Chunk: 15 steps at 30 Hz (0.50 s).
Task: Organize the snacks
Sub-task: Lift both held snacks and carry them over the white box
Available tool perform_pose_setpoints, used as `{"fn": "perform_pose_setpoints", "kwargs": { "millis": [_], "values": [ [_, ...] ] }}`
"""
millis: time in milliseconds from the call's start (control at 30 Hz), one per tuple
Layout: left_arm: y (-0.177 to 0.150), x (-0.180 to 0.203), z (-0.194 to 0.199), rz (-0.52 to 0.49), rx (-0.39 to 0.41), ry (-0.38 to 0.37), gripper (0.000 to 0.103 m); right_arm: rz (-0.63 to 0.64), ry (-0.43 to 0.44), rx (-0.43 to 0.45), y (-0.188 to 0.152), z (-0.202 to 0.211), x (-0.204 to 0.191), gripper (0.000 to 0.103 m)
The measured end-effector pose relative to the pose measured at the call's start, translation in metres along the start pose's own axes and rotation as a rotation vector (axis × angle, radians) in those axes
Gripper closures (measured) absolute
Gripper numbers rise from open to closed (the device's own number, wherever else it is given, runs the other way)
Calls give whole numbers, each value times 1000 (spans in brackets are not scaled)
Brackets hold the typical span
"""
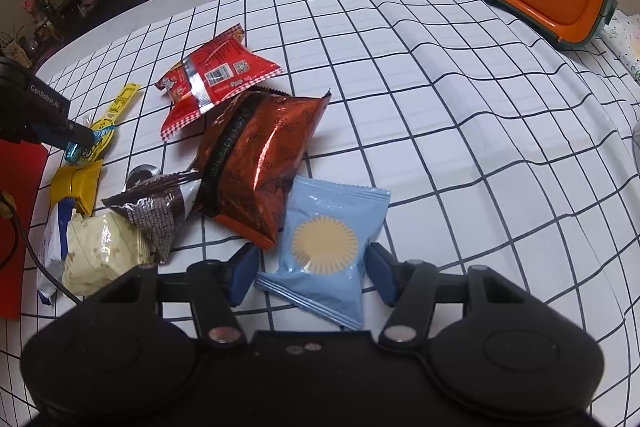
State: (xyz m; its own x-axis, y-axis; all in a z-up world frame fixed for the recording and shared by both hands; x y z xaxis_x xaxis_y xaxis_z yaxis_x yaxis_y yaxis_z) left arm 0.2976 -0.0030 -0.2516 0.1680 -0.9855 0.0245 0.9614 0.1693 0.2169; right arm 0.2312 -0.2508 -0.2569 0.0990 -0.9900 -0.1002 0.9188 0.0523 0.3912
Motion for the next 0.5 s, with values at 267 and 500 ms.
{"fn": "perform_pose_setpoints", "kwargs": {
  "millis": [267,500],
  "values": [
    [-16,-15,10,24,10,-4,91,-29,-3,18,-2,6,12,58],
    [-36,-15,38,25,34,-34,91,-58,2,49,-6,23,19,58]
  ]
}}
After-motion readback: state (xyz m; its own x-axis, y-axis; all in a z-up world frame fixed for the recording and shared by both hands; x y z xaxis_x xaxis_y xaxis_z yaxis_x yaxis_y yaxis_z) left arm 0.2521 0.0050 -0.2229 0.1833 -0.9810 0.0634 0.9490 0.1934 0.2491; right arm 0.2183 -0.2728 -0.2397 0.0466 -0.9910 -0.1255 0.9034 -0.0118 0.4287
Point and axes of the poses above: each gripper's, at about its wrist camera, not at the fingertips, and z roughly against the way its jaws point, x to its right, y to its top, the point moved 8 cm from there along -z, roughly the way its jaws point, and after that the axes turned 5 degrees about -x, right-handed, at the moved point
